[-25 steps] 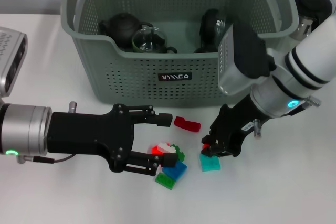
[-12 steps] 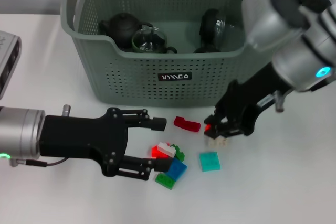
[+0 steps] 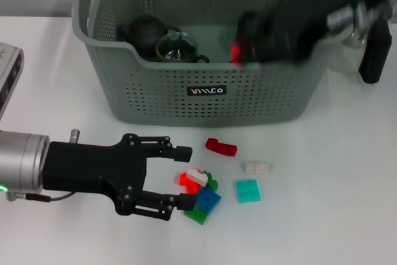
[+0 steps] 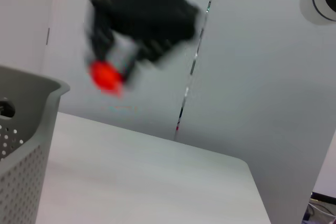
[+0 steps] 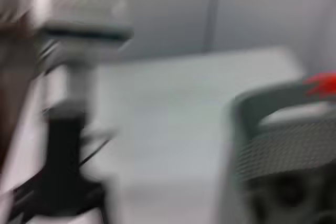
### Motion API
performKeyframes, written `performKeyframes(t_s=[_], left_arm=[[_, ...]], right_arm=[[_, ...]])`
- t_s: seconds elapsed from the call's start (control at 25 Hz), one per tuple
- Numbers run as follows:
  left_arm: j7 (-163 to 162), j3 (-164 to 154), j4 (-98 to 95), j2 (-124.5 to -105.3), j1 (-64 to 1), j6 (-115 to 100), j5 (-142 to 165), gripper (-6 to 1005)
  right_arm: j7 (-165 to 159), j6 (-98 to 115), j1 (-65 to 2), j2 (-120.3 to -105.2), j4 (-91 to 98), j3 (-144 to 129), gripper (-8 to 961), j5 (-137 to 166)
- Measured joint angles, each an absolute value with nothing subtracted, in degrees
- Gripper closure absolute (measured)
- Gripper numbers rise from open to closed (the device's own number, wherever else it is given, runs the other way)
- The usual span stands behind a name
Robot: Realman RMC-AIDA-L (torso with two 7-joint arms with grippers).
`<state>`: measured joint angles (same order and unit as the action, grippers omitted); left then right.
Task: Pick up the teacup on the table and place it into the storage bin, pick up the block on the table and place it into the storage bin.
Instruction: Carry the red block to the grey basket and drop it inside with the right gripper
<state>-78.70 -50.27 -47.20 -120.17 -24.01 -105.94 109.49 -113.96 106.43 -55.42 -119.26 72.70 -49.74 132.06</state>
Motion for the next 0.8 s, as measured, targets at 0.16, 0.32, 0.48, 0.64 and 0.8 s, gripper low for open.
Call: performKeyframes(t_s=[0.16,0.32,0.48,0.64,0.8], left_arm=[[-78.7,-50.4,-47.2,-120.29,-24.2,-105.9,109.5,186],[-78.6,-50.5,-47.2,-120.33,-24.3,-105.7,109.5,186],[-78.6,-50.5,-47.2,-120.32,-24.4,-105.7,109.5,186],[-78.6,-50.7,-47.2,-120.21,-24.6,-105.8,109.6,186],[-78.9,-50.7,-47.2,-120.16,-24.7,-105.8,109.7,186]], right_arm=[[-116.9,95.4,-54.9,-118.93,71.6,-48.3,745,131.4],[-119.8,84.7,-54.8,-118.84,66.9,-48.7,736,135.1],[-120.8,76.6,-55.2,-118.43,61.8,-49.0,726,137.3],[-121.0,72.6,-55.4,-118.30,58.9,-49.2,717,137.5],[-121.0,70.4,-55.5,-118.22,57.5,-49.8,707,137.5]])
